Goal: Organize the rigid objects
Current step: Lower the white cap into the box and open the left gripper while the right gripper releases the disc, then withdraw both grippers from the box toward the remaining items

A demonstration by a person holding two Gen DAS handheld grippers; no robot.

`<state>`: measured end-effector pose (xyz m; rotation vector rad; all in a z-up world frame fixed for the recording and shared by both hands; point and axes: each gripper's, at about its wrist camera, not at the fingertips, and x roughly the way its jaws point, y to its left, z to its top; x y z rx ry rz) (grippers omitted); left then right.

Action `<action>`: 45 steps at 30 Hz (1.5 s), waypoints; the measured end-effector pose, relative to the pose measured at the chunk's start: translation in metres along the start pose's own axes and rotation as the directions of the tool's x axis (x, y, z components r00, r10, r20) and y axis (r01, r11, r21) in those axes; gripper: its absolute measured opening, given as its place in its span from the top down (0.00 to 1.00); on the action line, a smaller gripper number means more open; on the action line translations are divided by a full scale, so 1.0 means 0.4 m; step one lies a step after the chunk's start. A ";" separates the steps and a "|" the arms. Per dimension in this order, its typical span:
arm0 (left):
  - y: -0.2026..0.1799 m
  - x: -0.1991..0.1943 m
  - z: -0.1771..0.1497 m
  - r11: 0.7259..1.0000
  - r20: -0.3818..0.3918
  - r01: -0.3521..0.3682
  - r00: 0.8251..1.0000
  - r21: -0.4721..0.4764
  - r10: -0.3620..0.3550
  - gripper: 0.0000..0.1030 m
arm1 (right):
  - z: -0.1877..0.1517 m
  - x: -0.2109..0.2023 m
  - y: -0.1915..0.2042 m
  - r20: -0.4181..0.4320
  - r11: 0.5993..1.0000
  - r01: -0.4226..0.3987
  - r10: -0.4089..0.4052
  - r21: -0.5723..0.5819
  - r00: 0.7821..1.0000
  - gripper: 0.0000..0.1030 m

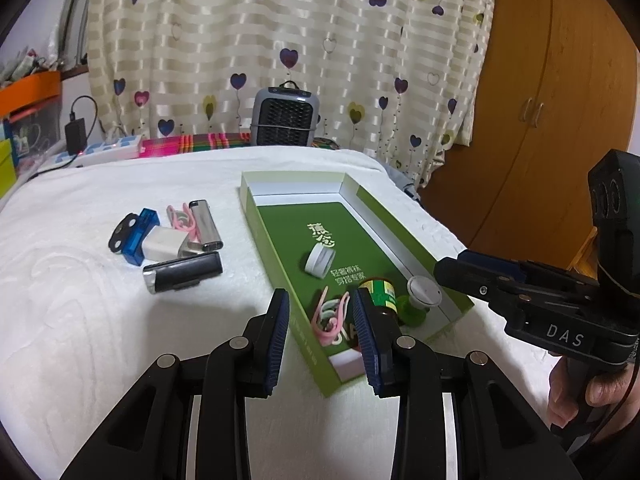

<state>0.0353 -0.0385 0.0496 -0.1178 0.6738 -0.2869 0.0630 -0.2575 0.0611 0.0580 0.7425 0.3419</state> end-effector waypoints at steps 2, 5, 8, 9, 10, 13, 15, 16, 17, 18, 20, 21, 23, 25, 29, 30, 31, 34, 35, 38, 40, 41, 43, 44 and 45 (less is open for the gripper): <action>0.001 -0.009 -0.002 1.000 0.003 -0.003 1.000 -0.002 0.003 0.69 | -0.002 -0.007 0.012 0.001 1.000 -0.002 0.002 -0.007 1.000 0.60; 0.006 -0.028 -0.011 1.000 0.003 -0.020 1.000 -0.003 0.020 0.69 | -0.004 -0.018 0.029 0.008 1.000 -0.010 0.010 -0.018 1.000 0.60; 0.011 -0.046 -0.018 1.000 0.006 -0.026 1.000 -0.007 0.026 0.69 | -0.007 -0.028 0.047 0.012 1.000 -0.016 0.016 -0.027 1.000 0.60; 0.013 -0.051 -0.020 1.000 0.007 -0.030 1.000 -0.009 0.030 0.69 | -0.007 -0.030 0.052 0.012 0.999 -0.020 0.020 -0.028 1.000 0.60; 0.015 -0.056 -0.021 0.999 0.008 -0.031 0.999 -0.010 0.031 0.69 | -0.008 -0.031 0.056 0.012 0.999 -0.022 0.022 -0.030 1.000 0.60; 0.022 -0.070 -0.025 0.999 0.011 -0.037 0.999 -0.012 0.037 0.69 | -0.012 -0.038 0.073 0.013 0.999 -0.026 0.026 -0.043 1.000 0.60; 0.024 -0.077 -0.026 0.999 0.011 -0.041 0.999 -0.011 0.041 0.69 | -0.014 -0.041 0.084 0.013 0.998 -0.033 0.034 -0.053 0.999 0.60; 0.025 -0.080 -0.026 0.999 0.011 -0.043 0.999 -0.011 0.043 0.69 | -0.016 -0.044 0.091 0.015 0.998 -0.035 0.036 -0.058 0.999 0.60; 0.028 -0.083 -0.026 0.999 0.011 -0.046 0.999 -0.011 0.046 0.69 | -0.017 -0.045 0.096 0.015 0.997 -0.036 0.037 -0.062 0.999 0.60; 0.030 -0.085 -0.026 0.999 0.010 -0.047 0.999 -0.010 0.047 0.69 | -0.019 -0.046 0.103 0.015 0.997 -0.038 0.039 -0.067 0.999 0.60; 0.029 -0.083 -0.026 0.999 0.011 -0.046 0.999 -0.010 0.046 0.69 | -0.019 -0.047 0.113 0.015 0.996 -0.042 0.043 -0.076 0.999 0.60; 0.031 -0.086 -0.026 0.999 0.011 -0.049 0.999 -0.009 0.049 0.69 | -0.019 -0.046 0.118 0.014 0.996 -0.044 0.045 -0.082 0.999 0.60; 0.035 -0.087 -0.027 0.999 0.010 -0.051 0.999 -0.009 0.052 0.69 | -0.019 -0.046 0.129 0.012 0.994 -0.049 0.050 -0.095 0.999 0.60; 0.039 -0.089 -0.027 0.999 0.010 -0.052 0.999 -0.009 0.052 0.69 | -0.020 -0.044 0.135 0.010 0.993 -0.054 0.055 -0.102 0.998 0.60; 0.038 -0.088 -0.027 0.999 0.009 -0.052 0.999 -0.009 0.052 0.69 | -0.020 -0.036 0.141 0.006 0.992 -0.059 0.060 -0.112 0.998 0.60; 0.040 -0.089 -0.027 0.999 0.008 -0.053 0.999 -0.010 0.053 0.69 | -0.021 -0.034 0.142 0.005 0.992 -0.060 0.061 -0.114 0.998 0.60; 0.042 -0.090 -0.027 0.999 0.008 -0.053 0.999 -0.010 0.053 0.69 | -0.020 -0.031 0.142 0.003 0.992 -0.060 0.061 -0.115 0.998 0.60; 0.047 -0.089 -0.029 0.998 0.006 -0.055 0.998 -0.011 0.055 0.69 | -0.022 -0.025 0.144 -0.002 0.991 -0.064 0.064 -0.116 0.998 0.60; 0.047 -0.089 -0.029 0.998 0.006 -0.055 0.998 -0.011 0.055 0.69 | -0.023 -0.023 0.145 -0.003 0.991 -0.065 0.065 -0.117 0.998 0.60; 0.062 -0.091 -0.033 0.998 0.002 -0.059 0.998 -0.016 0.059 0.69 | -0.023 -0.018 0.147 -0.003 0.990 -0.071 0.071 -0.123 0.997 0.60; 0.071 -0.087 -0.038 0.998 -0.003 -0.065 0.998 -0.020 0.065 0.69 | -0.021 -0.015 0.150 -0.002 0.989 -0.073 0.073 -0.128 0.997 0.60; 0.076 -0.087 -0.039 0.997 -0.005 -0.068 0.998 -0.022 0.068 0.69 | -0.020 -0.013 0.151 0.000 0.989 -0.074 0.075 -0.130 0.997 0.60; 0.087 -0.086 -0.041 0.997 -0.008 -0.075 0.997 -0.028 0.075 0.69 | -0.020 -0.010 0.157 0.005 0.987 -0.080 0.082 -0.138 0.997 0.60; 0.089 -0.080 -0.039 0.997 -0.010 -0.078 0.997 -0.029 0.078 0.69 | -0.019 -0.009 0.160 0.007 0.986 -0.082 0.084 -0.142 0.996 0.60; 0.096 -0.082 -0.041 0.996 -0.012 -0.081 0.997 -0.033 0.081 0.69 | -0.018 -0.006 0.164 0.009 0.985 -0.084 0.086 -0.149 0.996 0.60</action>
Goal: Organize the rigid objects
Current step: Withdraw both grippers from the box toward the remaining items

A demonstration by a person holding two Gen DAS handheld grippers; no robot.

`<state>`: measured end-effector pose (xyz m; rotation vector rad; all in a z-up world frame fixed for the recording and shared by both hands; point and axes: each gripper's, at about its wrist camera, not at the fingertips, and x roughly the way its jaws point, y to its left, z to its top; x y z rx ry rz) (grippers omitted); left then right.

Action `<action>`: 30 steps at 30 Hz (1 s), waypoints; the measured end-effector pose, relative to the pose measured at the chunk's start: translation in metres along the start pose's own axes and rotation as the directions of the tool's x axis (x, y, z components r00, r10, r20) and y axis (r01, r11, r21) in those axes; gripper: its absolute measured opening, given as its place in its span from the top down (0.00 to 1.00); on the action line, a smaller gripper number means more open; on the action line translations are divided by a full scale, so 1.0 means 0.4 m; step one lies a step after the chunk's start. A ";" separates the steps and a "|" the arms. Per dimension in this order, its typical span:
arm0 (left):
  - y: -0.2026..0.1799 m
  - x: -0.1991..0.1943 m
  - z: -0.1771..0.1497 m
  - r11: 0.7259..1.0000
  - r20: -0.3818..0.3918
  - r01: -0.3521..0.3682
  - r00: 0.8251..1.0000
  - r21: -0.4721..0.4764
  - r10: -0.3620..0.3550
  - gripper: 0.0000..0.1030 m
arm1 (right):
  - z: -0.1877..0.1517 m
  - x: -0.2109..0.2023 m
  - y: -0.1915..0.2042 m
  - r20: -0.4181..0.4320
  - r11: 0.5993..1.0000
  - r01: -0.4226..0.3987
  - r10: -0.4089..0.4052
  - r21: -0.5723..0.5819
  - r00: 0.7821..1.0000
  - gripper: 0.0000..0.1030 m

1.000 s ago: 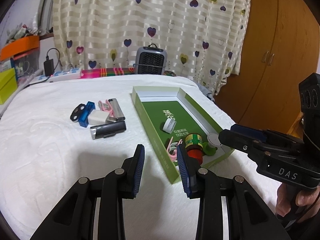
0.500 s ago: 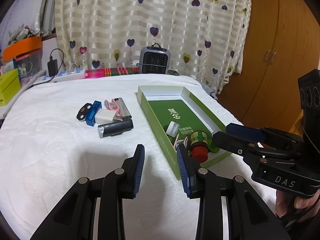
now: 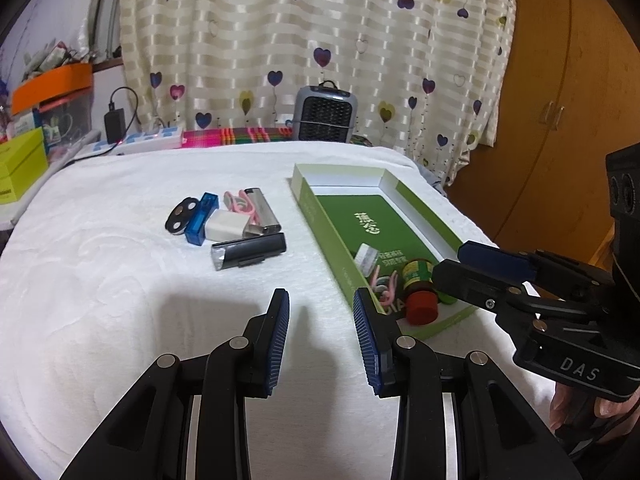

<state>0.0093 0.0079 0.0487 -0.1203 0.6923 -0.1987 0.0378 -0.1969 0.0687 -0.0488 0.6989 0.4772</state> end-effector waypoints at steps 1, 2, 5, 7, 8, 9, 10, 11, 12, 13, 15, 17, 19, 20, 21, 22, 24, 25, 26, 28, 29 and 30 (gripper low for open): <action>0.003 0.002 0.002 1.000 -0.001 -0.003 1.000 -0.002 0.003 0.69 | 0.000 0.001 0.003 0.001 1.000 -0.003 0.003 -0.005 1.000 0.60; 0.003 0.004 0.005 1.000 -0.003 -0.006 1.000 -0.004 0.006 0.69 | 0.001 0.003 0.006 0.003 1.000 -0.008 0.008 -0.011 1.000 0.60; 0.008 0.008 0.008 1.000 -0.009 -0.014 1.000 -0.008 0.014 0.69 | 0.004 0.008 0.014 0.010 0.999 -0.020 0.021 -0.028 1.000 0.60; 0.012 0.012 0.010 1.000 -0.012 -0.018 1.000 -0.010 0.018 0.69 | 0.006 0.010 0.019 0.016 0.999 -0.026 0.026 -0.036 1.000 0.60; 0.012 0.014 0.015 1.000 -0.013 -0.018 1.000 -0.010 0.018 0.69 | 0.007 0.011 0.020 0.018 0.999 -0.028 0.028 -0.039 0.999 0.60; 0.017 0.014 0.014 1.000 -0.014 -0.020 1.000 -0.012 0.020 0.69 | 0.008 0.013 0.022 0.021 0.999 -0.030 0.031 -0.042 0.999 0.60; 0.017 0.014 0.014 1.000 -0.015 -0.022 1.000 -0.013 0.022 0.69 | 0.009 0.014 0.024 0.022 0.998 -0.031 0.032 -0.045 0.999 0.60; 0.020 0.015 0.014 1.000 -0.016 -0.025 1.000 -0.014 0.024 0.69 | 0.009 0.016 0.025 0.024 0.998 -0.031 0.032 -0.046 0.999 0.60; 0.022 0.016 0.015 1.000 -0.017 -0.028 0.999 -0.014 0.027 0.69 | 0.011 0.018 0.026 0.024 0.998 -0.032 0.033 -0.047 0.999 0.60; 0.021 0.016 0.015 0.999 -0.018 -0.030 0.999 -0.014 0.030 0.69 | 0.013 0.020 0.026 0.024 0.998 -0.034 0.035 -0.048 0.999 0.60; 0.030 0.017 0.017 0.999 -0.020 -0.037 0.999 -0.018 0.037 0.69 | 0.019 0.024 0.030 0.027 0.998 -0.043 0.044 -0.050 0.999 0.59; 0.036 0.018 0.020 0.999 -0.021 -0.043 0.999 -0.019 0.043 0.69 | 0.024 0.030 0.037 0.024 0.997 -0.052 0.054 -0.057 0.998 0.57; 0.042 0.019 0.023 0.999 -0.022 -0.048 0.999 -0.021 0.048 0.69 | 0.030 0.037 0.043 0.022 0.996 -0.062 0.063 -0.063 0.998 0.56; 0.047 0.019 0.025 0.999 -0.023 -0.050 0.999 -0.022 0.049 0.69 | 0.031 0.040 0.044 0.019 0.996 -0.064 0.065 -0.064 0.998 0.55; 0.055 0.018 0.027 0.998 -0.023 -0.053 0.998 -0.023 0.052 0.69 | 0.034 0.046 0.047 0.012 0.996 -0.069 0.070 -0.064 0.997 0.54; 0.060 0.018 0.029 0.998 -0.022 -0.056 0.998 -0.024 0.055 0.69 | 0.036 0.052 0.051 0.006 0.995 -0.073 0.073 -0.064 0.997 0.54; 0.072 0.019 0.034 0.998 -0.023 -0.060 0.998 -0.028 0.059 0.69 | 0.038 0.062 0.058 0.000 0.995 -0.076 0.076 -0.070 0.997 0.53; 0.077 0.020 0.035 0.998 -0.024 -0.063 0.998 -0.031 0.062 0.69 | 0.040 0.065 0.061 -0.001 0.994 -0.077 0.077 -0.072 0.997 0.53; 0.085 0.022 0.037 0.997 -0.025 -0.066 0.998 -0.034 0.066 0.69 | 0.043 0.071 0.065 -0.004 0.994 -0.078 0.078 -0.077 0.997 0.53; 0.099 0.025 0.041 0.996 -0.029 -0.073 0.997 -0.041 0.072 0.69 | 0.048 0.081 0.071 -0.010 0.993 -0.083 0.083 -0.084 0.997 0.53; 0.109 0.028 0.043 0.996 -0.031 -0.076 0.997 -0.045 0.075 0.69 | 0.050 0.086 0.074 -0.015 0.992 -0.088 0.087 -0.088 0.996 0.53; 0.114 0.031 0.047 0.996 -0.033 -0.078 0.997 -0.048 0.076 0.69 | 0.052 0.089 0.077 -0.019 0.992 -0.091 0.090 -0.091 0.996 0.53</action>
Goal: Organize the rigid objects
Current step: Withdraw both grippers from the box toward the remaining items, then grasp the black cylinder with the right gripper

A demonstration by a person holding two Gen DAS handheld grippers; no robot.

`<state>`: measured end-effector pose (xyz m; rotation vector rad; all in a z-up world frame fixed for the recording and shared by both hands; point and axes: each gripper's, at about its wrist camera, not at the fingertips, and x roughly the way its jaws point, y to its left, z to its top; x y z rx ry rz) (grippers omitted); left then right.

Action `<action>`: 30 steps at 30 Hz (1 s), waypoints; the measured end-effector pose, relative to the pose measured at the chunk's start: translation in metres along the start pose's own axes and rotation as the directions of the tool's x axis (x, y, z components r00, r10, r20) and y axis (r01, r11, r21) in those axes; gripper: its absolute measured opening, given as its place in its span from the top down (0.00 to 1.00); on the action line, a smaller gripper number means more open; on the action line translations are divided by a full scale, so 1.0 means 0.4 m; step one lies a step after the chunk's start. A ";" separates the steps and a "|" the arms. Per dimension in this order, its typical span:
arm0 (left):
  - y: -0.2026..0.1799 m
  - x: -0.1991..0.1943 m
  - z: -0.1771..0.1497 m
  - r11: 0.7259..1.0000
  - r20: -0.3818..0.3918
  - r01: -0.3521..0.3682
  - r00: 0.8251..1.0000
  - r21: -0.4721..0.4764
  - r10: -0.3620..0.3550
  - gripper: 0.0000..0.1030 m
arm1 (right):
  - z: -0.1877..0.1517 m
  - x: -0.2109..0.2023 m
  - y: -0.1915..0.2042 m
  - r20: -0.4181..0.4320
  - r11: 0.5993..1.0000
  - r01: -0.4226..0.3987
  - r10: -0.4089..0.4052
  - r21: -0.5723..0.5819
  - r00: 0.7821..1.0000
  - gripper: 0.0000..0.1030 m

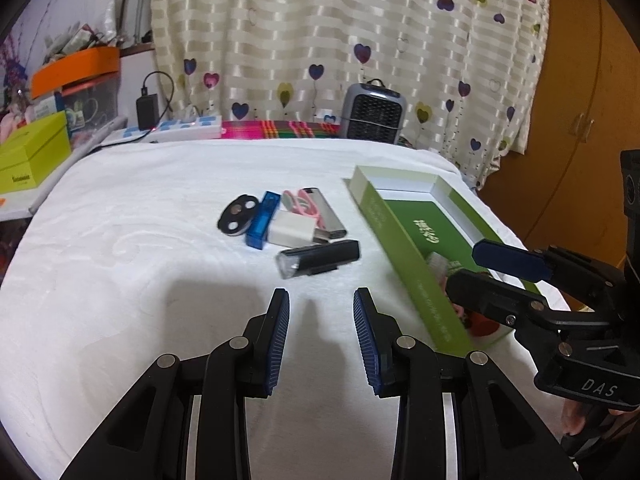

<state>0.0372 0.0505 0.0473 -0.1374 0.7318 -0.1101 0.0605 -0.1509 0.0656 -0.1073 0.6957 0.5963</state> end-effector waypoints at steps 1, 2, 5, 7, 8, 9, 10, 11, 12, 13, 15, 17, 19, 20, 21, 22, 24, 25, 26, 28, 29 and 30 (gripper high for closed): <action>0.006 0.003 0.003 1.000 -0.002 -0.002 1.000 -0.002 0.002 0.69 | 0.003 0.007 0.003 -0.008 1.000 -0.001 0.001 -0.003 1.000 0.53; 0.013 0.007 0.007 1.000 -0.004 -0.005 1.000 -0.004 0.005 0.69 | 0.006 0.013 0.004 -0.014 1.000 -0.001 0.001 -0.004 1.000 0.53; 0.031 0.014 0.015 1.000 -0.010 -0.018 1.000 -0.006 0.018 0.69 | 0.016 0.036 0.008 -0.040 1.000 -0.018 0.018 -0.008 0.999 0.53; 0.045 0.019 0.022 1.000 -0.014 -0.027 1.000 -0.007 0.027 0.69 | 0.024 0.051 0.010 -0.056 0.999 -0.022 0.021 -0.024 0.998 0.53; 0.049 0.021 0.023 1.000 -0.015 -0.029 0.999 -0.008 0.029 0.69 | 0.030 0.061 0.015 -0.064 0.999 -0.028 0.025 -0.039 0.998 0.53; 0.056 0.024 0.025 0.999 -0.018 -0.032 0.999 -0.009 0.032 0.69 | 0.035 0.067 0.017 -0.069 0.998 -0.030 0.027 -0.047 0.997 0.53; 0.061 0.026 0.026 0.999 -0.020 -0.035 0.999 -0.012 0.035 0.69 | 0.041 0.079 0.022 -0.078 0.998 -0.033 0.028 -0.062 0.997 0.53; 0.068 0.029 0.029 0.999 -0.022 -0.038 0.999 -0.015 0.038 0.69 | 0.046 0.086 0.027 -0.085 0.997 -0.033 0.027 -0.075 0.996 0.53; 0.077 0.032 0.030 0.999 -0.024 -0.039 0.999 -0.022 0.038 0.69 | 0.054 0.098 0.035 -0.092 0.995 -0.038 0.029 -0.096 0.995 0.53; 0.083 0.035 0.030 0.999 -0.025 -0.040 0.999 -0.030 0.039 0.69 | 0.058 0.105 0.039 -0.096 0.993 -0.043 0.032 -0.110 0.995 0.53; 0.099 0.040 0.029 0.998 -0.028 -0.039 0.999 -0.051 0.037 0.69 | 0.067 0.125 0.049 -0.112 0.988 -0.057 0.041 -0.140 0.993 0.53; 0.112 0.043 0.026 0.997 -0.030 -0.036 0.999 -0.070 0.034 0.69 | 0.078 0.153 0.057 -0.139 0.982 -0.065 0.040 -0.177 0.989 0.53; 0.120 0.046 0.024 0.996 -0.031 -0.033 0.999 -0.080 0.031 0.69 | 0.083 0.184 0.064 -0.170 0.975 -0.066 0.029 -0.214 0.985 0.53; 0.125 0.047 0.024 0.996 -0.031 -0.032 0.999 -0.086 0.029 0.69 | 0.085 0.198 0.067 -0.188 0.971 -0.066 0.022 -0.230 0.982 0.53; 0.128 0.048 0.025 0.995 -0.030 -0.030 0.999 -0.091 0.028 0.69 | 0.087 0.209 0.068 -0.201 0.967 -0.069 0.019 -0.244 0.979 0.53; 0.130 0.047 0.026 0.995 -0.029 -0.029 0.999 -0.094 0.026 0.69 | 0.088 0.217 0.070 -0.208 0.965 -0.070 0.017 -0.254 0.978 0.53; 0.134 0.047 0.026 0.995 -0.028 -0.025 0.999 -0.099 0.022 0.69 | 0.091 0.238 0.075 -0.228 0.956 -0.070 0.004 -0.283 0.974 0.53; 0.136 0.047 0.026 0.995 -0.026 -0.023 0.999 -0.102 0.020 0.69 | 0.092 0.245 0.076 -0.235 0.953 -0.068 -0.003 -0.294 0.972 0.53; 0.137 0.047 0.026 0.994 -0.026 -0.021 0.999 -0.104 0.019 0.69 | 0.094 0.252 0.077 -0.240 0.950 -0.065 -0.011 -0.306 0.971 0.53; 0.141 0.050 0.026 0.994 -0.026 -0.019 1.000 -0.110 0.016 0.69 | 0.099 0.267 0.082 -0.253 0.939 -0.067 -0.021 -0.336 0.967 0.53; 0.144 0.051 0.025 0.993 -0.027 -0.019 1.000 -0.115 0.016 0.69 | 0.102 0.273 0.085 -0.259 0.935 -0.072 -0.022 -0.348 0.966 0.53; 0.146 0.053 0.025 0.993 -0.027 -0.018 1.000 -0.119 0.015 0.69 | 0.104 0.282 0.088 -0.268 0.929 -0.078 -0.024 -0.363 0.963 0.53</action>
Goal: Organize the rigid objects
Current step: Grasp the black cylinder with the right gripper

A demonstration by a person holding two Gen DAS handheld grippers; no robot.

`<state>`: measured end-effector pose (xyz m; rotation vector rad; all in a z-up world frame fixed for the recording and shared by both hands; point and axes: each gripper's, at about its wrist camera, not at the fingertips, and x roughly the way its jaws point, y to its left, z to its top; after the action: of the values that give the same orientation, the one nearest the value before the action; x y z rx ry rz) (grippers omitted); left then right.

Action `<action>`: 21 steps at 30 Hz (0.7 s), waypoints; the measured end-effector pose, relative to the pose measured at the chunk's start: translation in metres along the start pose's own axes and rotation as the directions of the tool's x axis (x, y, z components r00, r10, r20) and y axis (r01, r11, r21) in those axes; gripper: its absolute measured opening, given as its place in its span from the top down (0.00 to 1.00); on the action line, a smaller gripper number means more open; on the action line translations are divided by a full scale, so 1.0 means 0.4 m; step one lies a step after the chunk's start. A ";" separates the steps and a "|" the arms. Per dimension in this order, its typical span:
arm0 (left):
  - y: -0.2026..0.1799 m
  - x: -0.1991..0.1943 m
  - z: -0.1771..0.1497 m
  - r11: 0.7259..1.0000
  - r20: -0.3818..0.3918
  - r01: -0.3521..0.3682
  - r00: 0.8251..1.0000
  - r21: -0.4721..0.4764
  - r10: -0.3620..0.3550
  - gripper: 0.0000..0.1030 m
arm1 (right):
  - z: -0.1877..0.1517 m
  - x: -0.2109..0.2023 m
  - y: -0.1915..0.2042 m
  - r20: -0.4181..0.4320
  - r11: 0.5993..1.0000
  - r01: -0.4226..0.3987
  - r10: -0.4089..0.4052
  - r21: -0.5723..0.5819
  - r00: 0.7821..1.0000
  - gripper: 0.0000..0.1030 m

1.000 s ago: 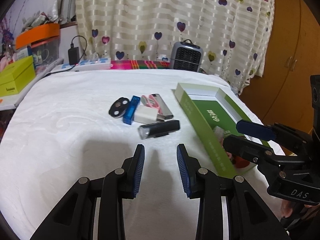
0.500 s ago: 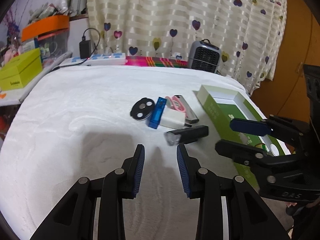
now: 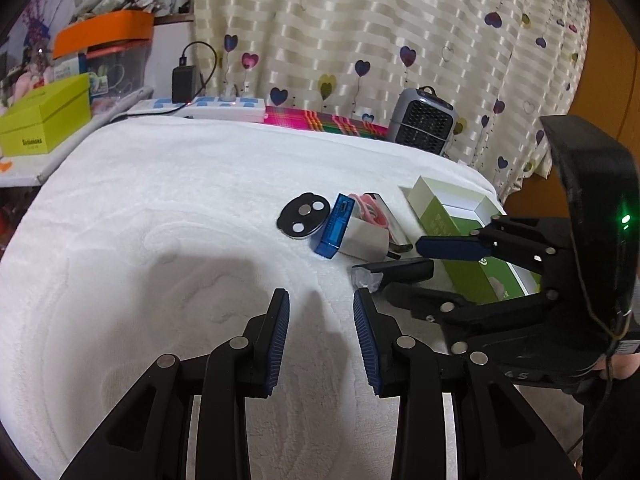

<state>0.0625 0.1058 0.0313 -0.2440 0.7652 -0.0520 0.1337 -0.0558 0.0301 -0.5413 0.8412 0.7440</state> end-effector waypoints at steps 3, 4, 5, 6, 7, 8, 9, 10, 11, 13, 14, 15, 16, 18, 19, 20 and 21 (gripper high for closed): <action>0.009 -0.001 0.000 1.000 0.003 -0.003 1.000 -0.016 0.003 0.69 | 0.009 0.025 0.010 -0.038 0.999 0.005 -0.007 -0.052 0.999 0.53; 0.012 0.000 0.001 1.000 0.004 -0.003 1.000 -0.021 0.003 0.69 | 0.011 0.035 0.014 -0.052 0.998 0.005 -0.008 -0.066 0.999 0.53; 0.015 0.000 0.001 1.000 0.005 -0.003 1.000 -0.025 0.003 0.69 | 0.011 0.042 0.017 -0.061 0.997 0.006 -0.011 -0.077 0.998 0.53; 0.017 0.000 0.000 1.000 0.005 -0.003 1.000 -0.028 0.003 0.69 | 0.012 0.047 0.021 -0.066 0.996 0.016 -0.022 -0.090 0.998 0.53; 0.018 0.001 0.000 1.000 0.005 -0.002 1.000 -0.030 0.002 0.69 | 0.014 0.052 0.024 -0.070 0.994 0.026 -0.033 -0.102 0.997 0.53; 0.018 0.003 0.000 1.000 0.003 -0.001 1.000 -0.030 0.001 0.69 | 0.015 0.055 0.025 -0.073 0.993 0.032 -0.040 -0.112 0.997 0.57; 0.018 0.004 0.001 1.000 0.002 0.000 1.000 -0.030 0.000 0.69 | 0.016 0.059 0.025 -0.076 0.993 0.033 -0.042 -0.115 0.996 0.65; 0.017 0.005 0.001 1.000 0.001 0.001 1.000 -0.029 -0.001 0.69 | 0.018 0.064 0.024 -0.080 0.993 0.029 -0.038 -0.113 0.996 0.68; 0.018 0.005 0.002 1.000 0.001 0.002 1.000 -0.028 -0.002 0.69 | 0.018 0.068 0.022 -0.082 0.994 0.028 -0.037 -0.108 0.996 0.69; 0.017 0.005 0.002 1.000 0.001 0.000 1.000 -0.029 0.000 0.69 | 0.019 0.065 0.019 -0.082 0.995 0.022 -0.030 -0.097 0.996 0.71; 0.017 0.005 0.002 1.000 0.001 -0.001 1.000 -0.030 0.001 0.69 | 0.018 0.059 0.021 -0.079 0.996 0.016 -0.023 -0.090 0.997 0.74; 0.017 0.005 0.001 1.000 0.000 -0.002 1.000 -0.031 0.002 0.69 | 0.017 0.054 0.021 -0.074 0.997 0.005 -0.011 -0.077 0.997 0.74; 0.017 0.006 0.000 1.000 0.000 -0.002 1.000 -0.030 0.002 0.69 | 0.014 0.047 0.017 -0.068 0.998 -0.004 0.000 -0.056 0.998 0.74; 0.014 0.008 0.000 1.000 -0.008 -0.010 1.000 -0.026 0.010 0.69 | 0.009 0.035 0.012 -0.052 1.000 -0.012 0.011 -0.019 0.999 0.74; 0.011 0.007 0.000 1.000 -0.011 -0.014 1.000 -0.024 0.014 0.69 | 0.004 0.023 0.007 -0.036 1.000 -0.021 0.021 0.007 0.999 0.74; 0.008 0.006 0.001 1.000 -0.013 -0.017 1.000 -0.020 0.017 0.69 | 0.001 0.016 0.005 -0.026 0.999 -0.028 0.029 0.028 0.999 0.74; 0.007 0.005 0.002 1.000 -0.014 -0.020 1.000 -0.014 0.019 0.69 | -0.004 0.006 0.001 -0.013 0.998 -0.034 0.035 0.050 0.999 0.74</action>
<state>0.0645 0.1083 0.0299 -0.2497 0.7823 -0.0300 0.1337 -0.0559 0.0270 -0.4889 0.8818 0.7499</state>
